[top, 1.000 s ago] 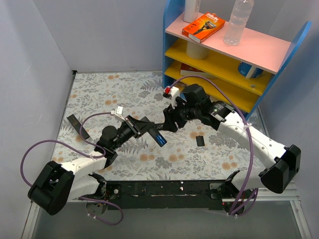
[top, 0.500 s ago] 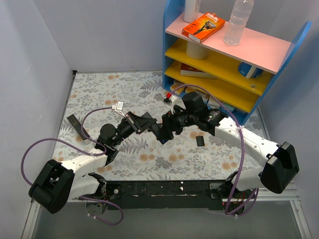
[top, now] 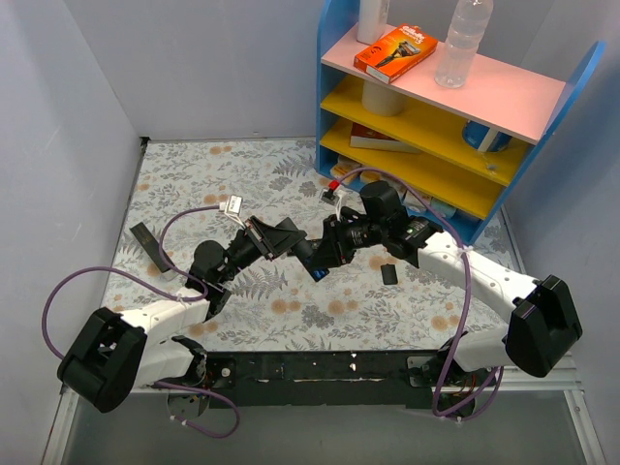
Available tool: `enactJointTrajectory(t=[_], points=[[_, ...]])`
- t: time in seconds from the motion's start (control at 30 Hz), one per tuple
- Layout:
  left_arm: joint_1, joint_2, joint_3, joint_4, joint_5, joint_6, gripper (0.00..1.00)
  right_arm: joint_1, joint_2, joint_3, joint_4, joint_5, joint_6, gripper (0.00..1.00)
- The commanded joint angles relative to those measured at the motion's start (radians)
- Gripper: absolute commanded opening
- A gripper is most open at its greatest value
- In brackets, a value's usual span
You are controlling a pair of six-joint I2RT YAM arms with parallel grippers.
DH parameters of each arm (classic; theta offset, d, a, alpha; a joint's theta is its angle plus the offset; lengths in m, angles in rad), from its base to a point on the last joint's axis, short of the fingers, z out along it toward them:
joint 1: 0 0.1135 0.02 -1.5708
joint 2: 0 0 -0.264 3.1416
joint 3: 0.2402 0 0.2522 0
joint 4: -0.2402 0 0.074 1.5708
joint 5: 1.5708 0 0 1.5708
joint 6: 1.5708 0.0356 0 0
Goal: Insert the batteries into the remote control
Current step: Load the battery into the remote control, then pick up the battery cover at the center of the board.
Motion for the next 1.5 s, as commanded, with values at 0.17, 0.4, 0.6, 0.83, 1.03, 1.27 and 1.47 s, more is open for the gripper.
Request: enactJointTrajectory(t=[0.17, 0.4, 0.6, 0.83, 1.03, 1.27, 1.47], points=[[0.006, -0.011, 0.004, 0.157, 0.051, -0.049, 0.0, -0.03, -0.011, -0.043, 0.08, -0.074, 0.039, 0.27], [0.006, -0.037, -0.016, 0.077, 0.01, -0.026, 0.0, -0.043, -0.023, -0.001, 0.038, -0.062, 0.007, 0.68], [0.01, -0.113, -0.041, -0.15, -0.099, 0.048, 0.0, -0.101, -0.062, 0.042, -0.084, 0.038, -0.041, 0.8], [0.015, -0.211, -0.094, -0.382, -0.24, 0.059, 0.0, -0.168, -0.181, 0.011, -0.187, 0.331, -0.11, 0.95], [0.02, -0.231, -0.128, -0.42, -0.246, 0.022, 0.0, -0.227, -0.183, -0.066, -0.357, 0.691, -0.095, 0.96], [0.02, -0.224, -0.125, -0.432, -0.214, 0.016, 0.0, -0.316, -0.097, -0.223, -0.365, 0.756, -0.04, 0.88], [0.021, -0.224, -0.113, -0.457, -0.19, 0.017, 0.0, -0.317, 0.007, -0.264, -0.316, 0.799, -0.021, 0.79]])
